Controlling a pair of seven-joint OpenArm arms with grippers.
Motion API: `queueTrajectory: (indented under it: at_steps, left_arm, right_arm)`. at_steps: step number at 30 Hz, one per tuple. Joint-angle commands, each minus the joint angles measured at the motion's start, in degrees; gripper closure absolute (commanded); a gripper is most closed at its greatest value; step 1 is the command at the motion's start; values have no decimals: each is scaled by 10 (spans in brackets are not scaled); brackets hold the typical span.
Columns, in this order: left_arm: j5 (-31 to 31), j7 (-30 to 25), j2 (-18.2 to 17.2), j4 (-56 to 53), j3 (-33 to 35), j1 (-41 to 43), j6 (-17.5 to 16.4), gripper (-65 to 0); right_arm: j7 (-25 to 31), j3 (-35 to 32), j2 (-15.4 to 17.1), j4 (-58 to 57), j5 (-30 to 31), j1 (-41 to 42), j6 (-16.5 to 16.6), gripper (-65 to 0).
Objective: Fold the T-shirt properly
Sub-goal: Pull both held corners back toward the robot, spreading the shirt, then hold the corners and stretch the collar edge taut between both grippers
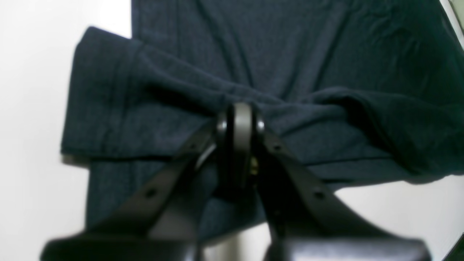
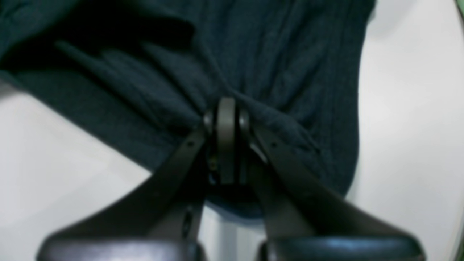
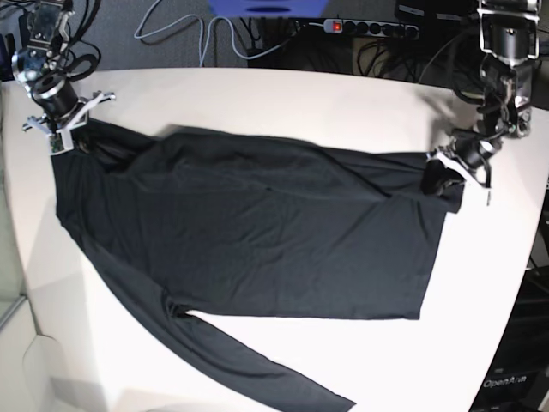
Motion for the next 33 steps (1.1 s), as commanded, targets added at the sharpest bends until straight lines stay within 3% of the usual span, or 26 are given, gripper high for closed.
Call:
queueTrajectory:
  at_steps: [1,17,20,24,33]
  left_arm:
    - [109,147,-4,-15,6,42,62,-26]
    - [107,140,-33,-1,5,121,61,-26]
    - [109,139,-33,-2,3,130,27,-26]
    - [113,140,-33,-6,-49,146,-9,-26]
    - [233,140,5,-7,-129,151,-62,-26]
  right_arm:
    - [-135,0,-5,-19,-84,-33,28,-1]
    - [-63,25,-16,-20,-83,-109,28,-1]
    - [-61,37,-17,-20,-83,-113,28,-1]
    - [-49,58,-26,-21,-83,-114,28,-1]
    - [-48,124,-55,-22,-86,-107,28,-1]
